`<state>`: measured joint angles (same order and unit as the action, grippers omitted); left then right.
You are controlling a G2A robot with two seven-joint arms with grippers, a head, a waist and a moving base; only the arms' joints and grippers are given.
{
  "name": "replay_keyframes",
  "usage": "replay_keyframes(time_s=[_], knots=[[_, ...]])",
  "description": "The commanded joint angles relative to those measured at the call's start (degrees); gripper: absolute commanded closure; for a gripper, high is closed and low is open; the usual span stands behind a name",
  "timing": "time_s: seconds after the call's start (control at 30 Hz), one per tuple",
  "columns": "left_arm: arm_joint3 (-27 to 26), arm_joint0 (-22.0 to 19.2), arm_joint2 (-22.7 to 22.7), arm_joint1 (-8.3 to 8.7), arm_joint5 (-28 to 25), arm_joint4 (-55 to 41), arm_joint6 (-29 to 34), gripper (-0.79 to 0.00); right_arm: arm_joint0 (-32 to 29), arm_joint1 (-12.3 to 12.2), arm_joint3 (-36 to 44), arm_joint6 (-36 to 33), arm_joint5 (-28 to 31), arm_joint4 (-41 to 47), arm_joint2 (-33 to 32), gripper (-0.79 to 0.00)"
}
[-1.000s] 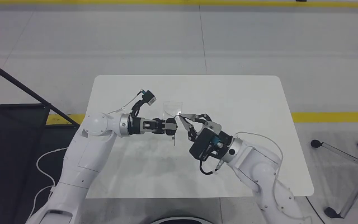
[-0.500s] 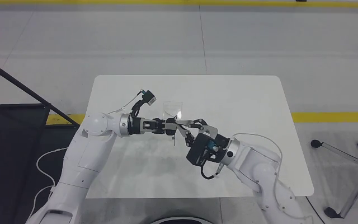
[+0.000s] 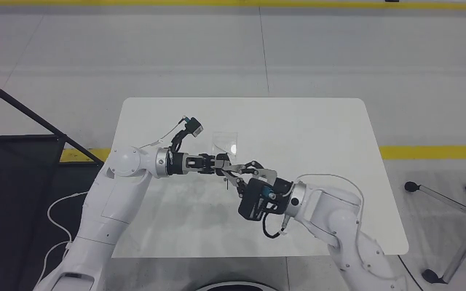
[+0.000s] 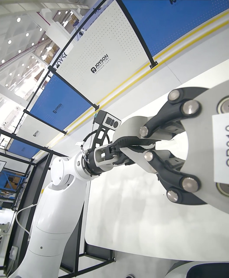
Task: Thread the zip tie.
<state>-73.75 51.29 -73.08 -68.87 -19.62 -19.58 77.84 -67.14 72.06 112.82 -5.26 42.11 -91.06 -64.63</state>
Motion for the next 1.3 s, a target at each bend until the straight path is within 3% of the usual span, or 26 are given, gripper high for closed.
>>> replay_keyframes(time_s=[0.0,0.73,1.27], knots=[[0.0,0.0,0.0,0.0,0.0,0.0,0.0,0.0,0.22,-0.03,-0.01,-0.5,-0.28,0.13,0.02,0.0],[-4.42,2.26,0.66,1.03,0.04,3.26,-3.94,0.0,-1.08,-0.38,1.69,1.37,-10.52,-6.37,0.41,0.0],[-6.38,2.9,1.6,1.95,-2.05,4.15,-4.4,0.0,-2.47,-0.22,2.84,0.5,-21.39,-15.32,1.7,0.0]])
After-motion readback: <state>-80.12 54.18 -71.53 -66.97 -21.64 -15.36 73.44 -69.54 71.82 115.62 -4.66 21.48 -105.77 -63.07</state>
